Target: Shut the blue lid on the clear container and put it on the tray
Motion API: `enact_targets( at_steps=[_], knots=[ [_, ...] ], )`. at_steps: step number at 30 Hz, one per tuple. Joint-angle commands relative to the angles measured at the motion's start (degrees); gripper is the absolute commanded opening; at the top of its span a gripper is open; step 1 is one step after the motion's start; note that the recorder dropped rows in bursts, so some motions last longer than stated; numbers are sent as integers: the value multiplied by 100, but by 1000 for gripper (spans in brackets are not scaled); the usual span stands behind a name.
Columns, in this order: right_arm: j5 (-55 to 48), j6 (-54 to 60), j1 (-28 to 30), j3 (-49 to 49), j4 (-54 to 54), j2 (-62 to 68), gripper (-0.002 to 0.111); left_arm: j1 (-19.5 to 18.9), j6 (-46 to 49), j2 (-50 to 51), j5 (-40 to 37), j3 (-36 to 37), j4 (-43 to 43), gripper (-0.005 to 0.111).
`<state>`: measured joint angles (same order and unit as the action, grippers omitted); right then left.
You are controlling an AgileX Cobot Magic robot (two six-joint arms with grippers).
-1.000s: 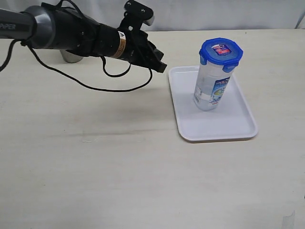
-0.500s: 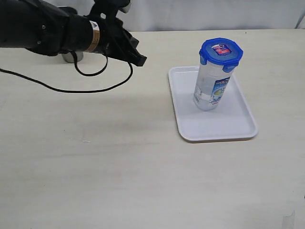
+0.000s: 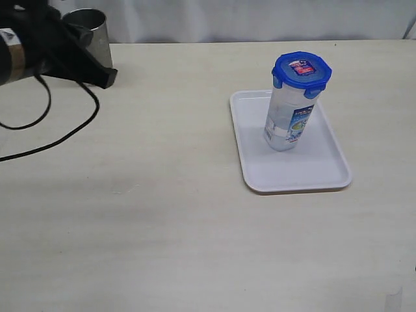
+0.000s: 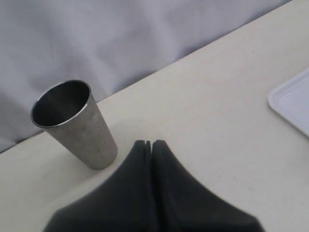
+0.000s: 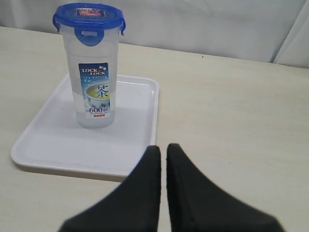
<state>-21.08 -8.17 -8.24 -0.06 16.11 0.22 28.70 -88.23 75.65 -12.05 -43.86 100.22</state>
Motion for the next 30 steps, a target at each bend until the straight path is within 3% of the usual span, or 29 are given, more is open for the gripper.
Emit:
enact_targets(
  at_steps=[1, 9, 16, 30],
  knots=[
    [-8, -11, 14, 6, -19, -22, 5, -9, 1, -940, 191, 461, -105, 0],
    [-8, -11, 14, 6, -19, -22, 5, -9, 1, -2810, 805, 1247, -388, 0],
    [-8, -11, 14, 6, -19, -22, 5, -9, 1, -4016, 962, 1404, -342, 0],
    [-8, -11, 14, 6, -19, -22, 5, -9, -33, -4809, 1007, 1404, -327, 0]
  ],
)
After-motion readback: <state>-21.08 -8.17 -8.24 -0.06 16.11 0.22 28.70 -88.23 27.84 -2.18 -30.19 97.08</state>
